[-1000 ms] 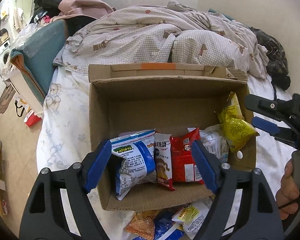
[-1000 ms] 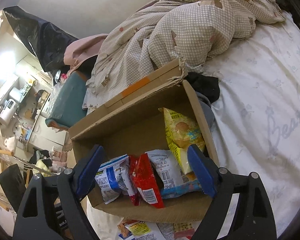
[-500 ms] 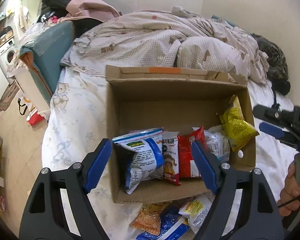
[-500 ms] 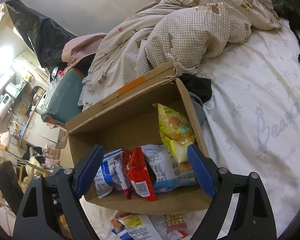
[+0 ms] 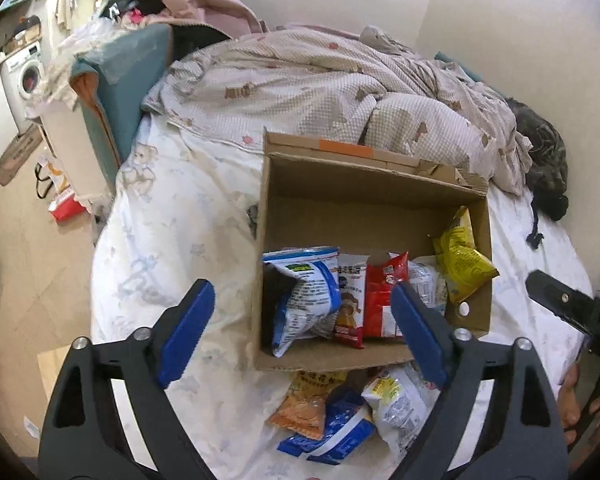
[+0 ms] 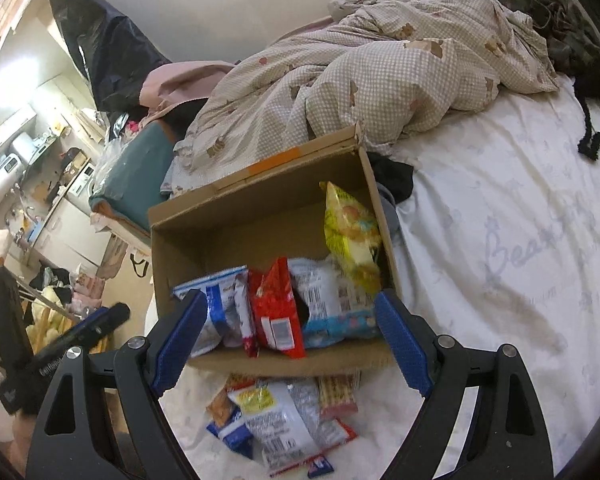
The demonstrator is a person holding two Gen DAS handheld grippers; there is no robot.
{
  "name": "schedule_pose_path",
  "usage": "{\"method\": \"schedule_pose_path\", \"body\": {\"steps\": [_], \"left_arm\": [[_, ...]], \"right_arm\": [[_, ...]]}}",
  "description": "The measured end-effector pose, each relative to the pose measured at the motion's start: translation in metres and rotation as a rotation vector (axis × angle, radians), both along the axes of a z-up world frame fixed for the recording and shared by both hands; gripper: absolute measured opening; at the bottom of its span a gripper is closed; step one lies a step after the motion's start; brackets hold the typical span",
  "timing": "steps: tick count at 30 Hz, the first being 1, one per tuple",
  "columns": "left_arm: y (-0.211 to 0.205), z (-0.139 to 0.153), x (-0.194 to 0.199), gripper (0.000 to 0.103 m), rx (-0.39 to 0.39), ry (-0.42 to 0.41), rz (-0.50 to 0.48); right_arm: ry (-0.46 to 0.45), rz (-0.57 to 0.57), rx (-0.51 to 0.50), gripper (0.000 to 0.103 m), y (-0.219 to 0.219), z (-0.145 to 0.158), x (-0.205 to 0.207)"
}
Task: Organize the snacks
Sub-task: 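Move both open tools back to the remaining snack pile, then grasp the yellow Uncle Caca peanut packet with the left tool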
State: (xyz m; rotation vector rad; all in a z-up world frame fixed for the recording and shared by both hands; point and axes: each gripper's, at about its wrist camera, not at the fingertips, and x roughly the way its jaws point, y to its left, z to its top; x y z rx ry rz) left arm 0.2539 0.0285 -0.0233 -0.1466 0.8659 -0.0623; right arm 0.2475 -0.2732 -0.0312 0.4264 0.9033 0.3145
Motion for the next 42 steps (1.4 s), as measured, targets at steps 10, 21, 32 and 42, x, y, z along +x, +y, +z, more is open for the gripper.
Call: {"method": "schedule_pose_path", "body": {"steps": [10,21,32,42], "left_arm": [[0.003,0.013,-0.028,0.097,0.012,-0.050,-0.004],[0.019,-0.006,-0.049,0.097,0.036,0.024,0.050],[0.018,-0.081,-0.038,0.097,-0.087,0.329,0.007],[-0.025,-0.151,-0.009,0.070,-0.087,0.507,-0.097]], "right_arm": [[0.009,-0.006,0.013,0.102,0.000,0.000,-0.041],[0.050,-0.036,0.017,0.102,-0.005,-0.008,-0.070],[0.123,-0.043,0.027,0.102,-0.005,-0.027,-0.074],[0.149,-0.052,0.062,0.102,-0.011,-0.035,-0.068]]}}
